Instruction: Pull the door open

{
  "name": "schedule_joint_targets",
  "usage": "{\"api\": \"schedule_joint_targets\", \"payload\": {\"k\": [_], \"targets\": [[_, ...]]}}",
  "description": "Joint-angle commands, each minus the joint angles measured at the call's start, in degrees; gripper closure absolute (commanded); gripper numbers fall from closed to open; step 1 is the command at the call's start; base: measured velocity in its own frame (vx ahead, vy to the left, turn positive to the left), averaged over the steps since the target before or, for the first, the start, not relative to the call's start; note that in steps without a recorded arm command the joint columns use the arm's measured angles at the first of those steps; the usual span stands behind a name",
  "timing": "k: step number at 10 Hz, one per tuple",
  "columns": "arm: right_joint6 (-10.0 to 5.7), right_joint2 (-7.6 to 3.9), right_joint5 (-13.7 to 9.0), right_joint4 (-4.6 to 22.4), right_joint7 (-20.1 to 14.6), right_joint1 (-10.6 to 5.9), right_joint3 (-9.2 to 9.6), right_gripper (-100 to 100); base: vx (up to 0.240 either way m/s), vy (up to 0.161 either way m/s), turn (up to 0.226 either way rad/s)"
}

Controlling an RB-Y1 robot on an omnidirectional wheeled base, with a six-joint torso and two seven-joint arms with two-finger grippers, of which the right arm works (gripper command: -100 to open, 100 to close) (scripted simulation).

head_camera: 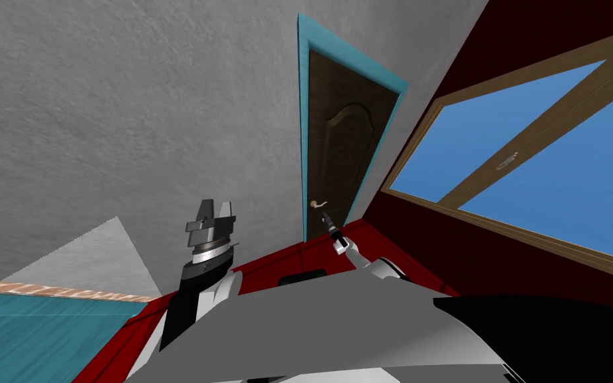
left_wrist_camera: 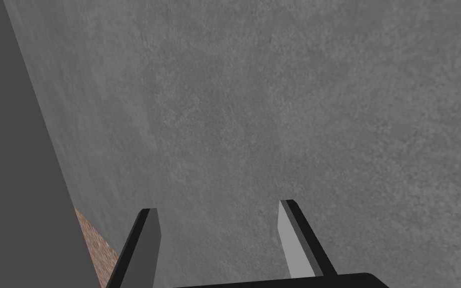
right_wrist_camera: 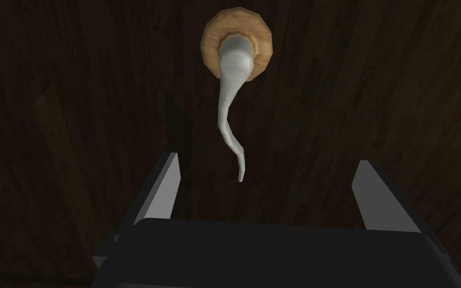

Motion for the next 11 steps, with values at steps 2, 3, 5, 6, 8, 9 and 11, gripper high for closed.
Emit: {"api": "schedule_joint_targets", "payload": {"k": [2, 3, 5, 6, 8, 9, 11], "targets": [[-0.25, -0.48, -0.10, 2.65, -0.37, -1.22, 0.17, -100, 0.068, -0.078, 0.044], [-0.25, -0.48, -0.10, 2.65, -0.37, -1.22, 0.17, -100, 0.013, -0.015, -0.005], [-0.61, -0.78, -0.18, 4.88, -0.61, -2.30, 0.27, -100, 0.021, -0.018, 0.026], [-0.69, -0.85, -0.20, 5.40, -0.67, -2.55, 0.29, -100, 0.037, -0.031, 0.029], [-0.79, -1.56, 0.08, 5.19, -0.92, -1.75, -1.67, -100, 0.019, 0.010, 0.163], [-0.96, -1.90, 0.21, 5.44, -1.04, -1.52, -2.64, -100, 0.044, 0.043, 0.260], [-1.37, -2.70, 0.52, 6.04, -1.31, -0.98, -4.93, -100, 0.052, 0.045, 0.205]]}}
